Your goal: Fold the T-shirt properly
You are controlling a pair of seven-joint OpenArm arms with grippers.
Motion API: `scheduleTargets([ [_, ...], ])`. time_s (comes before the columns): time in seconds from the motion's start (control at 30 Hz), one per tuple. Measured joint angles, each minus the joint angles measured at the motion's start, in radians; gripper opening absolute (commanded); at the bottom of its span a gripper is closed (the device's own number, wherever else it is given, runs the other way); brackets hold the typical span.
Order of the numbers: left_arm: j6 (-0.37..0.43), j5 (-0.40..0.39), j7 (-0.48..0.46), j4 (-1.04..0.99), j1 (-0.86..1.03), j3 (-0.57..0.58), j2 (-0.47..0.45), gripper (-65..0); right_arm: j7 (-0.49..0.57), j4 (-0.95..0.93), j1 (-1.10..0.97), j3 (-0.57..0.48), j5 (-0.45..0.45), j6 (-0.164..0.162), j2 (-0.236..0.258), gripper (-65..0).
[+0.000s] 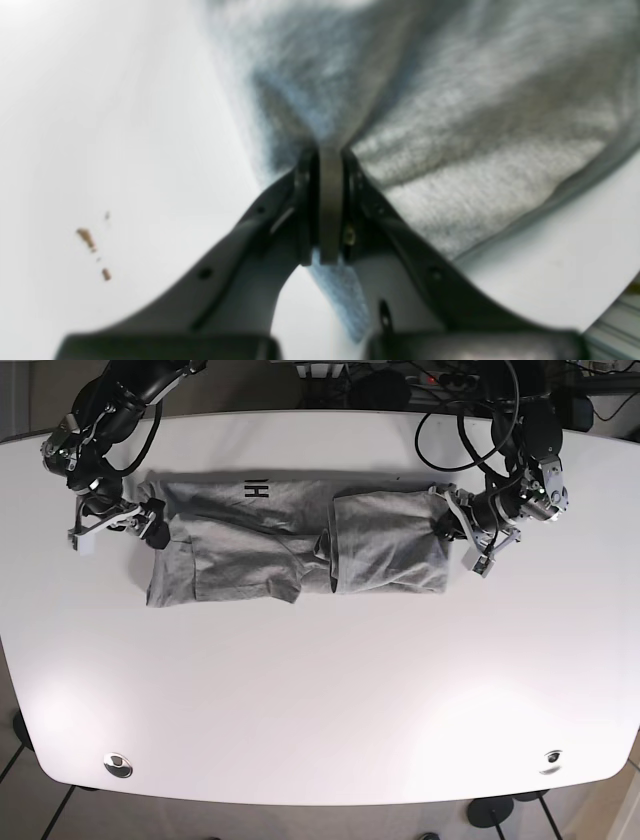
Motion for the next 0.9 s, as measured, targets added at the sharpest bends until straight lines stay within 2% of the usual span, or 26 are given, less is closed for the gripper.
scheduleTargets([
  [0.07,0.000,0.008,-0.001,0.000,-0.003,0.000,0.000,-65.0,0.013,-0.029,0.012,-0.047,0.008,0.001,-0.011,-0.2],
  [0.17,0.000,0.011,-0.003,0.000,-0.002,0.000,-0.001,-65.0,0.029,-0.032,0.015,-0.101,0.019,0.002,-0.061,-0.3],
  [0.2,0.000,0.011,-0.003,0.000,-0.002,-0.001,-0.001,-65.0,0.037,-0.032,0.007,-0.132,0.029,0.001,-0.069,-1.1],
  [0.23,0.000,0.011,-0.003,0.000,-0.002,-0.003,-0.001,-65.0,0.046,-0.032,0.001,-0.166,0.029,0.002,-0.070,-4.6],
  [0.27,0.000,0.012,-0.003,0.001,0.000,-0.004,-0.002,-65.0,0.053,-0.033,0.002,-0.188,0.025,0.000,-0.070,-11.3],
  [0.3,0.000,0.015,-0.003,0.002,0.001,-0.004,-0.003,-65.0,0.055,-0.035,-0.001,-0.205,0.010,-0.003,-0.069,-20.6],
  [0.43,0.000,0.015,-0.003,0.002,0.001,-0.004,-0.003,-65.0,0.068,-0.043,-0.029,-0.230,-0.010,-0.018,-0.065,-63.1],
  [0.5,0.000,0.017,-0.003,0.002,0.001,-0.004,0.001,-65.0,0.060,-0.044,-0.027,-0.246,-0.013,-0.016,-0.045,-61.2],
  [0.57,0.000,0.018,-0.003,0.001,0.001,-0.004,0.008,-65.0,0.058,0.011,-0.026,-0.246,-0.020,-0.017,-0.028,-63.4],
  [0.7,0.000,0.014,-0.008,0.001,0.003,-0.002,0.069,-65.0,0.026,0.251,-0.031,-0.252,-0.022,-0.018,-0.026,-63.3],
  [0.73,0.000,0.016,-0.007,0.001,0.000,-0.002,0.089,-65.0,0.000,0.317,-0.032,-0.282,-0.025,-0.026,-0.022,-63.3],
  [0.77,0.000,0.020,-0.007,0.001,-0.002,-0.002,0.102,-65.0,-0.014,0.360,-0.034,-0.314,-0.029,-0.045,-0.020,-63.3],
  [0.8,0.000,0.023,-0.003,0.001,-0.005,-0.002,0.128,-65.0,-0.019,0.420,-0.034,-0.370,-0.026,-0.087,-0.021,-63.3],
  [0.83,0.001,0.023,-0.003,0.001,-0.005,-0.002,0.144,-65.0,-0.013,0.451,-0.032,-0.417,-0.021,-0.109,-0.023,-63.3],
  [0.9,0.035,0.023,-0.003,0.000,-0.005,-0.002,0.177,-65.0,-0.008,0.460,-0.027,-0.512,-0.005,-0.135,-0.023,-63.3],
])
